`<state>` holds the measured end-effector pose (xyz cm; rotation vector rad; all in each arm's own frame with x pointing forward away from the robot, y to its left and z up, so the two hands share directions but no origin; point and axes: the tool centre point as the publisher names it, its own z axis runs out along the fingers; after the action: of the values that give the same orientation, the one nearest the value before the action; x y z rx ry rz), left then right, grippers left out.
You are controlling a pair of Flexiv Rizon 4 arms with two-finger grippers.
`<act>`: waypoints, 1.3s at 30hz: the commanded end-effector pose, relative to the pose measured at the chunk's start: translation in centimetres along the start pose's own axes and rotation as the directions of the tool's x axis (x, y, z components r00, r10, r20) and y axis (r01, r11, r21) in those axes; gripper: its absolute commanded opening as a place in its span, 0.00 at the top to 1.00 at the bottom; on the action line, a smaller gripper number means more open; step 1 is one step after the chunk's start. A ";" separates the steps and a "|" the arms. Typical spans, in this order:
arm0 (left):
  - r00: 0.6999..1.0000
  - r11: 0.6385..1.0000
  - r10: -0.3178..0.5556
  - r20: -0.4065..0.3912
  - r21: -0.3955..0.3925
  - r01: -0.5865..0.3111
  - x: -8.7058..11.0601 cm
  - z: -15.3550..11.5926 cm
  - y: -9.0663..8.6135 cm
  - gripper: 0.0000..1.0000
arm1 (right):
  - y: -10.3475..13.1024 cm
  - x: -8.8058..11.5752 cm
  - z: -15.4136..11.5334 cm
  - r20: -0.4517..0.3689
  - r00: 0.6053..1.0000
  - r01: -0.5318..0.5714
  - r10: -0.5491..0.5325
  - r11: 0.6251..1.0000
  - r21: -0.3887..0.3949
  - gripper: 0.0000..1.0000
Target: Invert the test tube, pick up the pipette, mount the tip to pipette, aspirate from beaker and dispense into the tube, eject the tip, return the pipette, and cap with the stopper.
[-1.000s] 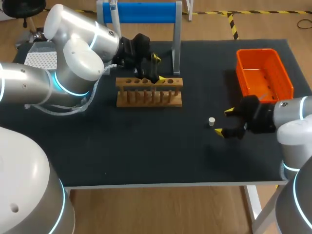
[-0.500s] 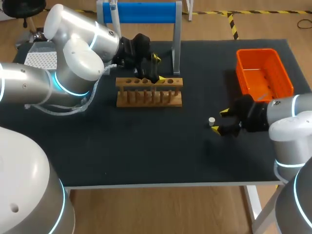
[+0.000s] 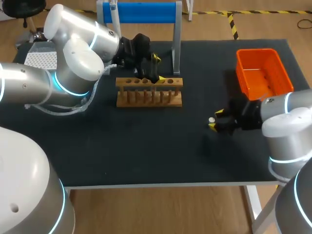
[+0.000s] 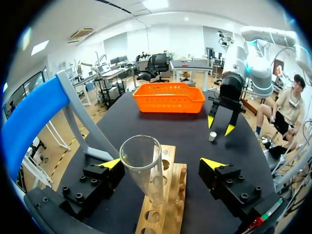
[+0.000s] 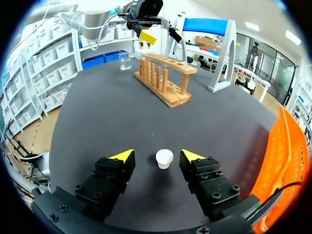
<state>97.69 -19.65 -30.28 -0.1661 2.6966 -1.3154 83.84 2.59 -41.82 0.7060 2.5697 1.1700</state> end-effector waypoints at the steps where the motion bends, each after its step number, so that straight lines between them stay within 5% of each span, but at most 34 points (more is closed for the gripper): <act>1: 1.000 1.000 0.000 -0.003 -0.003 0.000 -0.1 0.1 0.0 0.00 | 0.0 0.0 0.5 -0.001 1.000 -0.001 0.001 1.000 0.010 0.42; 39: 1.000 1.000 0.000 -0.003 -0.003 0.000 -0.1 0.1 0.0 0.00 | -0.4 -0.6 1.5 0.002 1.000 -0.022 0.022 0.999 0.034 0.51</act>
<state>97.69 -19.65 -30.28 -0.1660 2.6965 -1.3154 84.70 2.99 -43.07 0.7441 2.5881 1.1393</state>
